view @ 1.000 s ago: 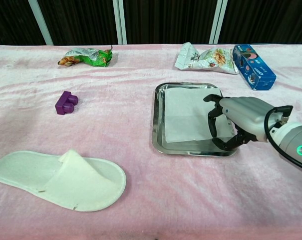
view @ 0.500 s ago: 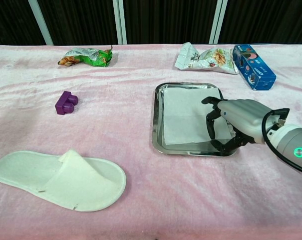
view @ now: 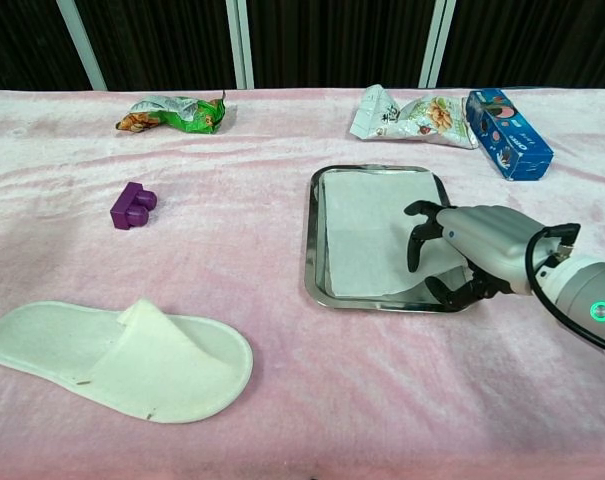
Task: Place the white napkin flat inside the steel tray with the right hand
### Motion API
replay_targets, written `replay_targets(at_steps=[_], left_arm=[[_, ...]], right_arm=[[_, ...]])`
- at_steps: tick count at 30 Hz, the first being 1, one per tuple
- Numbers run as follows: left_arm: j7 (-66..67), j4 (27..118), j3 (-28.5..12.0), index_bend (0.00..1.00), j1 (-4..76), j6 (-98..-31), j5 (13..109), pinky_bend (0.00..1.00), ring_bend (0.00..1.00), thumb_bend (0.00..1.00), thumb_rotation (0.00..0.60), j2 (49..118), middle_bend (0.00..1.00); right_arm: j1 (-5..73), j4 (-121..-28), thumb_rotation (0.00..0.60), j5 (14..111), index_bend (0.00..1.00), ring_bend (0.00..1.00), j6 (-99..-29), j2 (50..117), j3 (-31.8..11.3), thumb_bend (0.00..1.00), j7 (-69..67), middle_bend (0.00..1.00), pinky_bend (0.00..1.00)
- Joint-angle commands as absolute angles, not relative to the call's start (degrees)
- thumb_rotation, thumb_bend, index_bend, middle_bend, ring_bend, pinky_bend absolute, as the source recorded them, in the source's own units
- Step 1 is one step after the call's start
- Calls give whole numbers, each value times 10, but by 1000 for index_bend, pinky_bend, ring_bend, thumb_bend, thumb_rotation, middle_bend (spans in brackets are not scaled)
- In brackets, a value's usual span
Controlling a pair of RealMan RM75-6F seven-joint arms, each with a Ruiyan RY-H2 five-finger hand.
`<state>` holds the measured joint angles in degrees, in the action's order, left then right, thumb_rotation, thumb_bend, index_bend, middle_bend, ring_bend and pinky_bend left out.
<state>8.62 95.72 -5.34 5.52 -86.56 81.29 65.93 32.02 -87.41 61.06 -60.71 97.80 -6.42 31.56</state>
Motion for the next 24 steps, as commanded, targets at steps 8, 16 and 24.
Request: replay_targets(at_steps=[8,16,24], left_arm=[[86,956,-53,194,55,-865,813,7,0,377,600,659,60],[88,957,-53,194,55,-865,813,7,0,377,600,660,60],[89,959,-52,194,55,-864,813,7,0,378,600,660,60]], right_arm=[[318,-894,600,610,324,120,-618,972,-60,422,322,42,180],[319,-929,600,605,287,120,-619,957,-56,413,333,41,180],[330,-958,600,594,261,121,-616,934,-77,410,332,51,180]])
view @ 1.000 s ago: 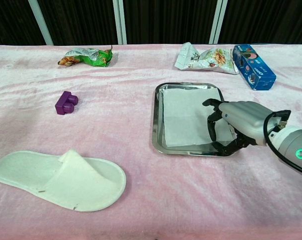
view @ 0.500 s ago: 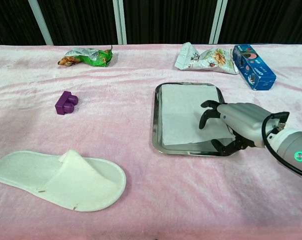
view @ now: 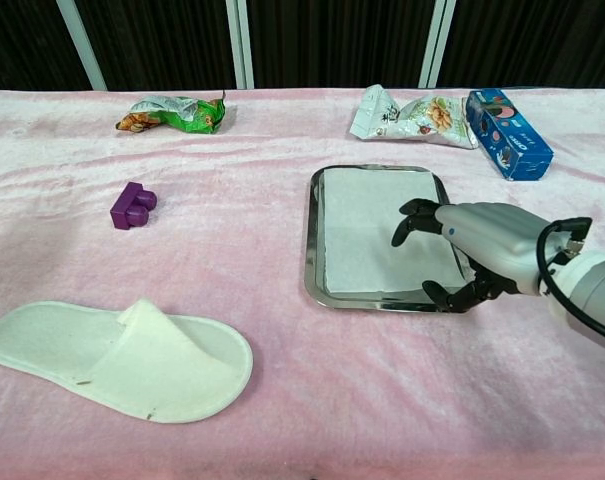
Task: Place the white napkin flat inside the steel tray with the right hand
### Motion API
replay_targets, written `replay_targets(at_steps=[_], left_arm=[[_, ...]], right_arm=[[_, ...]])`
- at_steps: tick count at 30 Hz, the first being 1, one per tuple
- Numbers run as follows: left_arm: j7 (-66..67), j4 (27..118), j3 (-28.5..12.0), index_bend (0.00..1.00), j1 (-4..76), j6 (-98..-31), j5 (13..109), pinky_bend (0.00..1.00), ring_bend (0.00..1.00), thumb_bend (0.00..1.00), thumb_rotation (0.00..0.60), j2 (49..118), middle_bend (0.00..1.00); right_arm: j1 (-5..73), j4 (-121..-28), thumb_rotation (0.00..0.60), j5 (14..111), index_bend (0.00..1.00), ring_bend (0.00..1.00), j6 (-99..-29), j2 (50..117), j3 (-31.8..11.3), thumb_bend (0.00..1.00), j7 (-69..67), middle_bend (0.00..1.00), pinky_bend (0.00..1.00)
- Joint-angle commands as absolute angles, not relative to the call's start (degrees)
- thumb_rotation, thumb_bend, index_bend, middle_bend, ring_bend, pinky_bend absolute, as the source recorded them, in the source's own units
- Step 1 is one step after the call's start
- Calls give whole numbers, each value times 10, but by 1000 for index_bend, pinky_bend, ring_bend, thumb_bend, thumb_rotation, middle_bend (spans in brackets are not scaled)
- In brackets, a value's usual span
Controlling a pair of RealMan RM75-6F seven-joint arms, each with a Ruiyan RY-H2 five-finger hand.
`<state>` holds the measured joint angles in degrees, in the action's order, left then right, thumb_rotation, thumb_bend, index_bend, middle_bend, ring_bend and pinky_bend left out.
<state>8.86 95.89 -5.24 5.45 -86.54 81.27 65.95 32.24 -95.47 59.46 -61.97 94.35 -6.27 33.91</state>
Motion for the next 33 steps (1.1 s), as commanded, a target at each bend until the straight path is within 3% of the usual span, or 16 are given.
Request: replay_targets(at_steps=[1,7,12,19,24,29,33], left_arm=[[90,960,-51,194,55,-864,814,7,0,378,600,660,60],[90,960,-53,194,56,-862,810,7,0,378,600,661,60],[91,961,-53,194,56,-859,807,8,0,378,600,661,60],[90,959,-54,194,57,-856,802,7,0,379,600,660,60],[93,959,-53,194,58,-853,800,7,0,380,600,660,60],[93,959,-53,194,58,-852,800,7,0,380,600,659,60],[93,960,-53,194,58,-852,800,7,0,380,600,659,60]], right_arm=[[337,-952,600,591,261,121,-609,930,-94,410,318,58,180],[371,-920,600,569,160,121,-535,913,-132,409,243,63,182],[391,-871,600,576,96,120,-524,935,-138,395,221,41,182],[411,-813,600,570,83,120,-517,970,-136,353,214,35,182],[418,-798,600,569,115,121,-515,981,-131,353,214,41,182],[426,-785,600,563,250,127,-508,987,-128,355,218,116,183],[431,-779,600,555,289,136,-503,989,-125,356,226,136,184]])
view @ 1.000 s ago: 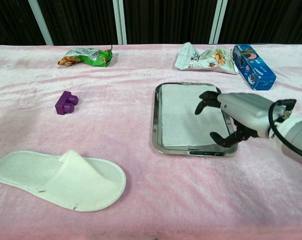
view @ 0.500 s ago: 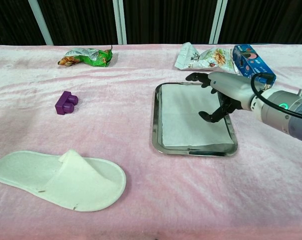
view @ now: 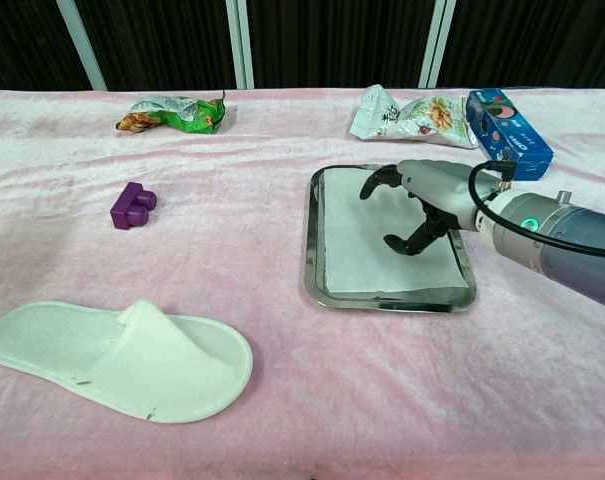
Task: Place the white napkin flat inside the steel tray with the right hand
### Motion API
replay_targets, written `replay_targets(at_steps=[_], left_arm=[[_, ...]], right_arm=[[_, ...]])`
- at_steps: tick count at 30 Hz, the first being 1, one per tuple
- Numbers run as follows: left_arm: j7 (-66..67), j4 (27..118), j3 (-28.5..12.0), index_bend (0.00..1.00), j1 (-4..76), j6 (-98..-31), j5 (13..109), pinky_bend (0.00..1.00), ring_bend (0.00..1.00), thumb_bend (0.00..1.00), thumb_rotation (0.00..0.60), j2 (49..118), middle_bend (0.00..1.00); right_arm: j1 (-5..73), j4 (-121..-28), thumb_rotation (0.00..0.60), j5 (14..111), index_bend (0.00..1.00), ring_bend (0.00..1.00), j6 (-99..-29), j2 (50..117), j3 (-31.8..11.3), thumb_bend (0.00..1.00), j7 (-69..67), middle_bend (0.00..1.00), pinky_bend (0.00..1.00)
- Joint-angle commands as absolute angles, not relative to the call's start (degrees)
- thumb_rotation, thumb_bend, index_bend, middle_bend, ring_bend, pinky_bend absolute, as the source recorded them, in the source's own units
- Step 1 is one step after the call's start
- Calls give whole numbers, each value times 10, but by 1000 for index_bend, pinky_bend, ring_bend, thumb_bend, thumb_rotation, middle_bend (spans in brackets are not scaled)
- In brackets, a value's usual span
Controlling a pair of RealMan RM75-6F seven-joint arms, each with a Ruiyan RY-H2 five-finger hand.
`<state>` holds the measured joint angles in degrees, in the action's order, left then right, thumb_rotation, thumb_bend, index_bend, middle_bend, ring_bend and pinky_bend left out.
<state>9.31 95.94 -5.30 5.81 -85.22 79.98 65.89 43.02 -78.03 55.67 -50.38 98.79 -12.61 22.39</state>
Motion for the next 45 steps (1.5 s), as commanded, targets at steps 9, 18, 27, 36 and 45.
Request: replay_targets(at_steps=[9,18,27,36,45], left_arm=[[94,961,-52,194,59,-849,799,7,0,380,600,659,60],[93,962,-51,194,59,-849,798,7,0,380,600,657,60],[92,963,-52,194,59,-848,796,7,0,380,600,655,60],[94,964,-50,194,59,-844,794,8,0,380,600,654,60],[94,965,-51,194,60,-844,793,7,0,380,600,654,60]], right_arm=[[439,-771,600,544,325,189,-496,990,-110,357,246,171,187],[445,-764,600,535,324,190,-487,997,-98,356,253,169,188],[447,-759,600,534,323,189,-490,1003,-94,357,255,161,188],[446,-762,600,527,323,190,-495,1003,-90,356,261,160,187],[445,-770,600,524,318,190,-499,1003,-88,356,264,159,188]])
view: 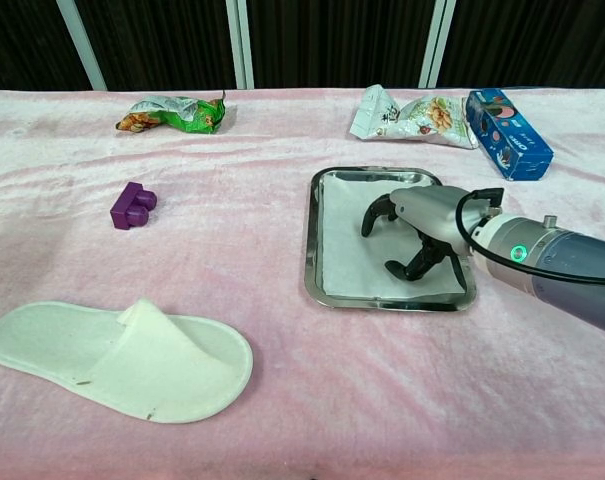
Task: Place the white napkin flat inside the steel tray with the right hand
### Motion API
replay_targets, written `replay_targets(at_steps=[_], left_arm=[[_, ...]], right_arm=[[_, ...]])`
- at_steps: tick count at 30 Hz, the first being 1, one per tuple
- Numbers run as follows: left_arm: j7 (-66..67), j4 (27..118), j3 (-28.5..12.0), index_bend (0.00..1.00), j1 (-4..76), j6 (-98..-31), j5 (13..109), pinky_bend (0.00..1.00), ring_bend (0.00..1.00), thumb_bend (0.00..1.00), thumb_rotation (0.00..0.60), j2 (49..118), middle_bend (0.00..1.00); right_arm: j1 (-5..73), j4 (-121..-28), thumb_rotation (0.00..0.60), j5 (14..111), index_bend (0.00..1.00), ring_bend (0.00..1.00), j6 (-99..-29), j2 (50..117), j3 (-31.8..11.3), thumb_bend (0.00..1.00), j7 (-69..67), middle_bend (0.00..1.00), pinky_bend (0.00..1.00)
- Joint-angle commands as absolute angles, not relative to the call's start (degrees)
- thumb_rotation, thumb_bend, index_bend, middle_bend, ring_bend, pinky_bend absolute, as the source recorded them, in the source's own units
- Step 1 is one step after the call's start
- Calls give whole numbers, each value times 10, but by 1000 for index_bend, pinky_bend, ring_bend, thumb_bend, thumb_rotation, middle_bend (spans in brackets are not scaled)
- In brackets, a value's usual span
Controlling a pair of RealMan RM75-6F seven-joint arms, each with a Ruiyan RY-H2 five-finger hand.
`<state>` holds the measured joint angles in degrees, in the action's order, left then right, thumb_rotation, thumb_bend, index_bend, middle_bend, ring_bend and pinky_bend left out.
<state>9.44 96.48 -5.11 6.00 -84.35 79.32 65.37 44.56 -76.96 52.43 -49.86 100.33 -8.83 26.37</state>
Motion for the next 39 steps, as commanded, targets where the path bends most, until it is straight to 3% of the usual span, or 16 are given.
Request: replay_targets(at_steps=[1,39], left_arm=[[94,965,-51,194,60,-844,793,7,0,380,600,654,59],[95,963,-51,194,61,-843,793,8,0,380,600,654,59]], right_arm=[[445,-771,600,523,317,190,-499,1003,-88,356,265,159,188],[441,-786,600,530,293,187,-525,997,-98,357,253,158,187]])
